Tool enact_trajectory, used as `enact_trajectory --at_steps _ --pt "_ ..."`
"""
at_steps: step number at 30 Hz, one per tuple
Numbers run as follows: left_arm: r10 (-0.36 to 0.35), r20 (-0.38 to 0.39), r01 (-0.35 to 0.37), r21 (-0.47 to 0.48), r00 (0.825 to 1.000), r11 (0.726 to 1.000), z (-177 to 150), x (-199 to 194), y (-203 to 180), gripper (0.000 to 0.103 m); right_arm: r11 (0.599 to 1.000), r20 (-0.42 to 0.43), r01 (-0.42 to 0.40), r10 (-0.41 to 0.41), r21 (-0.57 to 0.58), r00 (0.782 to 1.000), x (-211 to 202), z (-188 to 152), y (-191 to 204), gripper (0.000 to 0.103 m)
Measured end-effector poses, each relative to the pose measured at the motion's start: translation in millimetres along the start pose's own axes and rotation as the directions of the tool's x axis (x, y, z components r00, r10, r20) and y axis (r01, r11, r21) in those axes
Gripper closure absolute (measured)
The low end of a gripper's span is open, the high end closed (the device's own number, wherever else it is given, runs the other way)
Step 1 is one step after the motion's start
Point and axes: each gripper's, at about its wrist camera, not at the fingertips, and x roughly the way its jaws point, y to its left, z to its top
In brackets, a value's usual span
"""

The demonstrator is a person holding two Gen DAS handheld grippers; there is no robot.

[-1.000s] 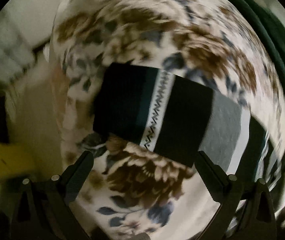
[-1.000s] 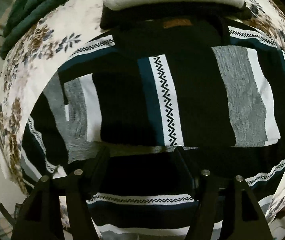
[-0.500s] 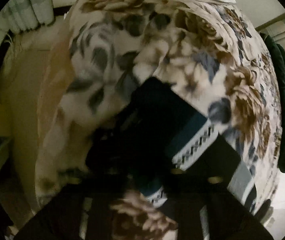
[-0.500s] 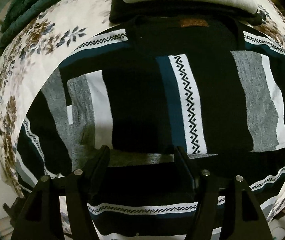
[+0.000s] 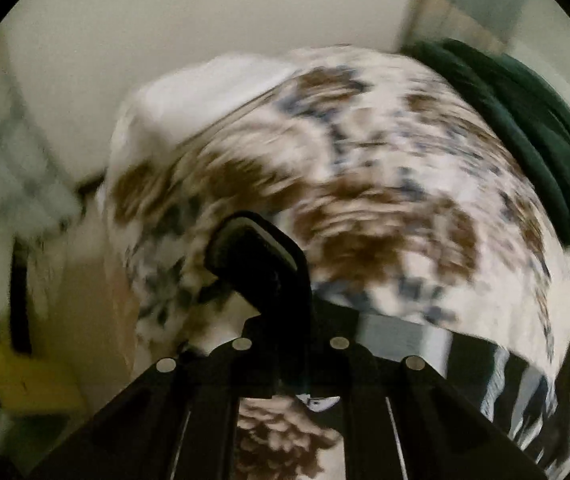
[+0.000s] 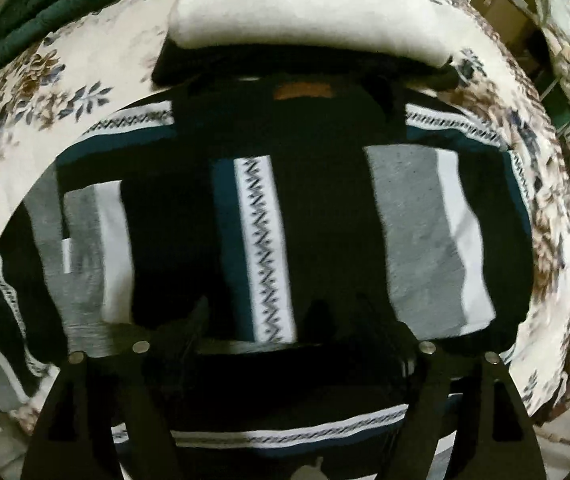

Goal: Fold small clothes

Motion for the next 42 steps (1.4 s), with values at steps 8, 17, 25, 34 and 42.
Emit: enact_trajectory --at_steps 8,17,25,34,42 --pt "-0.195 0.003 0.180 0.373 0.981 0.910 -64 -66 -173 0.097 0.993 -0.036 -0.059 0.063 0.100 0.997 12 1 -82 0.020" --pt "-0.364 -0.211 0.418 0.556 0.907 0.719 -215 -128 -342 0.097 0.984 -0.067 -0.060 0.072 0.168 0.995 25 18 -209 0.020" --pt "-0.402 -0.313 0.502 0.660 0.860 0.559 -323 -166 -443 0.094 0.966 -0.104 -0.046 0.074 0.253 0.992 30 12 -311 0.020" --pt "-0.348 -0.190 0.368 0.735 0.918 0.569 -325 -170 -433 0.015 0.878 -0.032 -0.271 0.308 0.395 0.951 10 7 -377 0.020" --pt "-0.136 -0.031 0.124 0.644 0.990 0.755 -237 -127 -327 0.015 0.842 0.005 -0.456 0.475 0.290 0.880 -1 43 -283 0.020"
